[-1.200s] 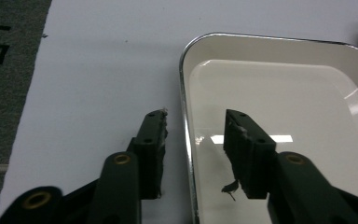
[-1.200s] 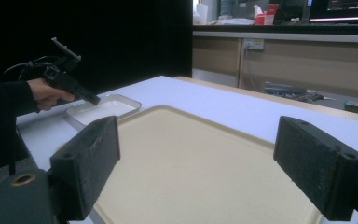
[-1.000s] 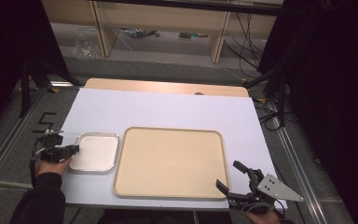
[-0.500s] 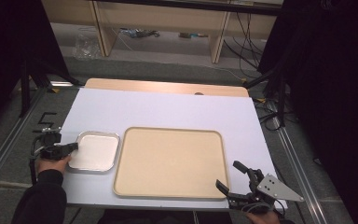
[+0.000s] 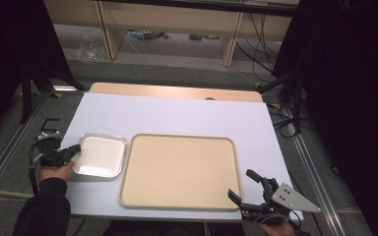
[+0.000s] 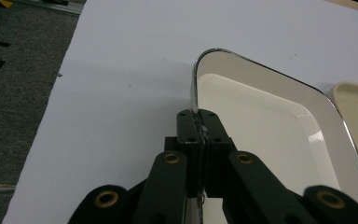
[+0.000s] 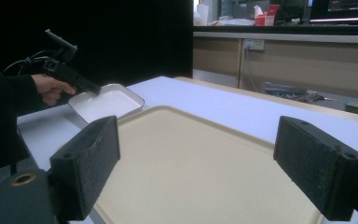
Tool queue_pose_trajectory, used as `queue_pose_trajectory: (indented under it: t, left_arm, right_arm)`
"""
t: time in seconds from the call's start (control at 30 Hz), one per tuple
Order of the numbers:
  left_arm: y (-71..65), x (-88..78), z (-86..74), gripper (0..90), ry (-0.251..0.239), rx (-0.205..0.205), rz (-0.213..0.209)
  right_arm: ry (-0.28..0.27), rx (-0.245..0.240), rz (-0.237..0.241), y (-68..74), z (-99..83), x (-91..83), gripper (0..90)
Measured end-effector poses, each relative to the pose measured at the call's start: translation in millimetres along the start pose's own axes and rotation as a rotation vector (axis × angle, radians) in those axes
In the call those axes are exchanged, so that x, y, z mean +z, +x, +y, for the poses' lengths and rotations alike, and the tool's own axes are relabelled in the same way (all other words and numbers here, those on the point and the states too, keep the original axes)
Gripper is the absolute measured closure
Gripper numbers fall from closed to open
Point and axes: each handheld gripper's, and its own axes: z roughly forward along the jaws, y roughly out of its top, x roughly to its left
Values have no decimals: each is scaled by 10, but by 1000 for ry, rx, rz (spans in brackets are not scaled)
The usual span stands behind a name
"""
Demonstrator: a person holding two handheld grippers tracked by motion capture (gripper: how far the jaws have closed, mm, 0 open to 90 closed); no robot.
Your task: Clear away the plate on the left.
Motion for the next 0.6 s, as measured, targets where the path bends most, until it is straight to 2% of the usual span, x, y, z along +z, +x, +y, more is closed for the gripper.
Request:
queue_pose_trajectory:
  t: [0.03,0.17,0.2,0.3,0.37,0.43,0.47,0.5,0.57,0.6]
  left_arm:
    - [-14,-13,3,883,-5,-21,7]
    - [-5,-47,25,883,-39,-31,-13]
    - [-20,-73,35,883,-59,-67,-23]
    - [-29,-114,62,883,-85,-59,-48]
    - [-43,-126,69,883,-91,-65,-51]
    - [-74,-143,78,883,-94,-78,-79]
    - [-74,-143,78,883,-94,-78,-79]
    - [-87,-144,78,883,-96,-77,-89]
    - [-120,-150,81,883,-94,-74,-99]
    - [-147,-154,87,883,-97,-56,-112]
  right_arm:
    - [0,0,-1,0,0,0,153]
    - [0,1,-1,0,0,0,153]
    - [-1,1,-1,-1,0,0,153]
    - [0,3,-2,1,0,0,153]
    - [0,2,-1,1,0,1,153]
    - [-3,-3,-8,-8,-1,3,153]
    - [-3,-3,-8,-8,-1,3,153]
    - [-14,-2,9,-12,-2,13,153]
    - [-17,-13,15,-19,-1,16,153]
    - [-10,-18,17,-22,2,13,153]
